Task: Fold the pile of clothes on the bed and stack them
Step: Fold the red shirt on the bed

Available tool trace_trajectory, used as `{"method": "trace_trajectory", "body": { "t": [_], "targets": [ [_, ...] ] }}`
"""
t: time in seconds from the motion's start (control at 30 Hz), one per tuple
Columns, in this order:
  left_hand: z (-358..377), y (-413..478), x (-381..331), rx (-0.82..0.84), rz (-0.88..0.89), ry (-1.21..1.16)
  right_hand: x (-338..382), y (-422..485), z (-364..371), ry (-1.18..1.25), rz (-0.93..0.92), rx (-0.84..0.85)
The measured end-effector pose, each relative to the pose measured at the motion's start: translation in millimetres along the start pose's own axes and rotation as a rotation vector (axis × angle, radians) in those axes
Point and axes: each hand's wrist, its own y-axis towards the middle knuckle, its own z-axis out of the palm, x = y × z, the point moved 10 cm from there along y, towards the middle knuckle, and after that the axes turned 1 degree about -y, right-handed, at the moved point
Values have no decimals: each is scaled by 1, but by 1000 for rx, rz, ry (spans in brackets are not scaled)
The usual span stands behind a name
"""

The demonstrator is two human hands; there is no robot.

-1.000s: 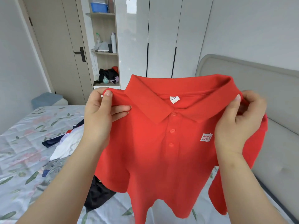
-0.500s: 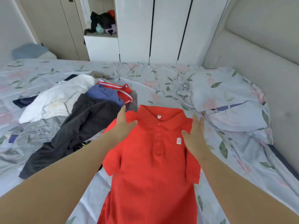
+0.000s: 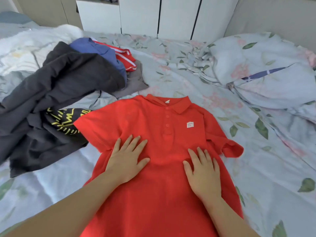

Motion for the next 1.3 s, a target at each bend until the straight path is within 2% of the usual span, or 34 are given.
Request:
{"method": "trace_trajectory", "body": {
  "t": [0.1, 0.27, 0.33, 0.43, 0.53, 0.6, 0.7, 0.77, 0.87, 0.93, 0.97, 1.03, 1.13, 1.23, 1.3],
  "targets": [
    [-1, -2, 0, -92, 16, -21, -4, -3, -2, -4, -3, -88],
    [-9, 4, 1, -126, 31, 5, -2, 5, -8, -44, -5, -48],
    [-10, 5, 1, -122, 27, -3, -2, 8, -16, 4, -4, -84],
    [-3, 4, 0, -101, 11, -14, -20, 13, -38, 356, 101, -293],
    [4, 2, -1, -122, -8, -7, -66, 7, -53, 761, 426, -531],
    [3, 0, 0, -178, -38, -7, -90, 12, -48, 875, 608, -481],
    [0, -2, -1, -259, -51, -7, -103, 43, -34, 804, 579, -254],
    [0, -3, 0, -285, -55, -22, -103, 59, -43, 731, 485, -236],
    [0, -3, 3, -306, -60, -14, -110, 71, -94, 646, 366, -521],
    [3, -2, 5, -303, -63, -8, -131, 69, -115, 642, 444, -672],
    [4, -1, 6, -312, -59, 2, -150, 65, -109, 682, 582, -671],
    [6, 0, 6, -334, -53, 9, -176, 55, -77, 802, 840, -554],
    [3, -2, 6, -373, -54, 1, -165, 51, -39, 1001, 818, -400],
    [3, -1, 7, -378, -58, 23, -161, 39, -20, 1022, 921, -294],
    [4, -1, 6, -379, -57, 46, -156, 45, -14, 1090, 865, -205]
  ]
}}
